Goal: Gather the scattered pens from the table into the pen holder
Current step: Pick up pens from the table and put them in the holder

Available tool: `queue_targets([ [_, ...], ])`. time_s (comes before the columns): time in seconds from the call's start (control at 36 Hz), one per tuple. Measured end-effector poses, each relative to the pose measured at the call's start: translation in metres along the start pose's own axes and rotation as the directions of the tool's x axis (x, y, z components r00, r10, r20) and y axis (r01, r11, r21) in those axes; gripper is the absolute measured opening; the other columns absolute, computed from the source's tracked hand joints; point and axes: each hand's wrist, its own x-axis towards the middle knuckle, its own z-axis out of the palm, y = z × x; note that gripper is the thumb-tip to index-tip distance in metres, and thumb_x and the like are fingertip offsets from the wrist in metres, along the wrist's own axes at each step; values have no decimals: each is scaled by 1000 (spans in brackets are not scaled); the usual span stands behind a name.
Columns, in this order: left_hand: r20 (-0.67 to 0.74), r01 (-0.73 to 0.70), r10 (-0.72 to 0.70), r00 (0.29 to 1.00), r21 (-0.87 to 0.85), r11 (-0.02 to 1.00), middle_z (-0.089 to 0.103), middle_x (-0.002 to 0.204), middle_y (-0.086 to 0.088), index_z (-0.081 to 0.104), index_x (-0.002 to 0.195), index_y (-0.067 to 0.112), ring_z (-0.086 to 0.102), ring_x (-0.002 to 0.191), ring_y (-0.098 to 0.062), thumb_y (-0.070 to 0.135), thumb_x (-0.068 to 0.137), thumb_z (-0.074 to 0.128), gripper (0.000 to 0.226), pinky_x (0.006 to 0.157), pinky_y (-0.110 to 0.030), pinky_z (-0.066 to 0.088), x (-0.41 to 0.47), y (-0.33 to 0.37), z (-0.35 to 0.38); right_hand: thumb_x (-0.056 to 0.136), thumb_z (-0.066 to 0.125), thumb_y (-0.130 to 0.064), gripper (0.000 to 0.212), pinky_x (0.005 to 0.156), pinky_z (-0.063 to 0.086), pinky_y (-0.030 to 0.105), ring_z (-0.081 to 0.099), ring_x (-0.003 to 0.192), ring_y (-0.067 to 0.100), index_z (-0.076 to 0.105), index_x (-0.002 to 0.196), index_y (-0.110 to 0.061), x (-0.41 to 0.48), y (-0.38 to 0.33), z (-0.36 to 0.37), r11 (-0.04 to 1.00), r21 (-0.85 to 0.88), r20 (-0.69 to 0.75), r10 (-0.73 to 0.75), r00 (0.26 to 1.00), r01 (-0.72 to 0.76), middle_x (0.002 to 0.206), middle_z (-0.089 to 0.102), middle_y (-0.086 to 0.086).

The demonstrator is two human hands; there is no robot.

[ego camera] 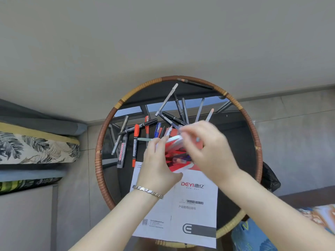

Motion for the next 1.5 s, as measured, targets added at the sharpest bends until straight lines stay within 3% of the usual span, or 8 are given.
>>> queue_targets([
  [0.17, -20, -8, 9, 1000, 19, 1000, 28, 133, 7, 27, 137, 23, 36, 123, -10, 23, 63, 79, 91, 94, -19, 35, 8, -9, -17, 87, 49, 10, 56, 99, 46, 43, 39, 131, 31, 47, 138, -14, 40, 95, 23, 840, -384, 120, 458, 881, -384, 143, 39, 11],
  [0.36, -55, -10, 10, 998, 6, 1000, 28, 131, 10, 29, 135, 26, 31, 114, -3, 28, 61, 79, 90, 92, -21, 38, 18, -13, -29, 89, 55, -1, 73, 108, 35, 37, 17, 145, 34, 21, 150, -23, 69, 139, 30, 535, -803, 519, 408, 751, 263, 159, 11, 13],
  [0.61, -50, 22, -21, 999, 3, 1000, 29, 131, 11, 30, 134, 28, 36, 117, -7, 30, 59, 82, 91, 95, -25, 43, 21, -13, -33, 91, 56, -11, 51, 100, 43, 34, 36, 131, 27, 39, 139, -18, 54, 162, 16, 424, -792, 589, 343, 732, 439, 143, 35, 9],
  [0.78, -40, 54, -56, 998, -31, 998, 23, 115, 19, 31, 133, 28, 33, 108, -2, 21, 59, 82, 90, 85, -17, 36, 22, -10, -27, 91, 54, -6, 32, 89, 48, 37, 40, 121, 33, 52, 123, -8, 25, 173, 9, 686, -725, 304, 403, 863, -65, 131, 50, 12],
  [0.89, -22, 74, -74, 997, -22, 997, 23, 113, 18, 31, 133, 28, 37, 109, -6, 18, 59, 81, 90, 81, -20, 42, 24, -6, -23, 93, 55, -9, 9, 82, 55, 40, 63, 96, 27, 63, 95, -5, 23, 135, -5, 909, -59, -82, 408, 909, -413, 96, 65, 7],
  [1.0, -18, 66, -66, 998, -13, 998, 29, 122, 12, 30, 135, 26, 38, 114, -8, 24, 60, 82, 91, 87, -19, 40, 25, -3, -16, 81, 54, -40, 26, 79, 60, 26, 70, 89, 10, 65, 86, -17, 25, 64, -33, 786, 547, -56, 380, 923, -290, 88, 69, -14],
  [1.33, 2, -53, 53, 999, 6, 999, 31, 128, 9, 27, 136, 27, 40, 120, -13, 18, 58, 79, 94, 95, -37, 45, 12, 15, -14, 76, 75, -10, 34, 70, 47, 12, 59, 88, 4, 60, 73, -40, 9, 1, -12, 951, 224, 163, 178, 970, -212, 83, 64, -23],
  [1.5, -71, -56, 48, 996, -113, 992, 33, 111, 19, 38, 129, 26, 47, 113, -9, 10, 59, 73, 80, 90, -9, 41, 5, 9, -19, 92, 48, -20, 27, 96, 31, 11, 50, 109, 11, 69, 106, -12, 1, 6, 20, 987, -56, 79, -147, 986, 151, 108, 68, -12],
])
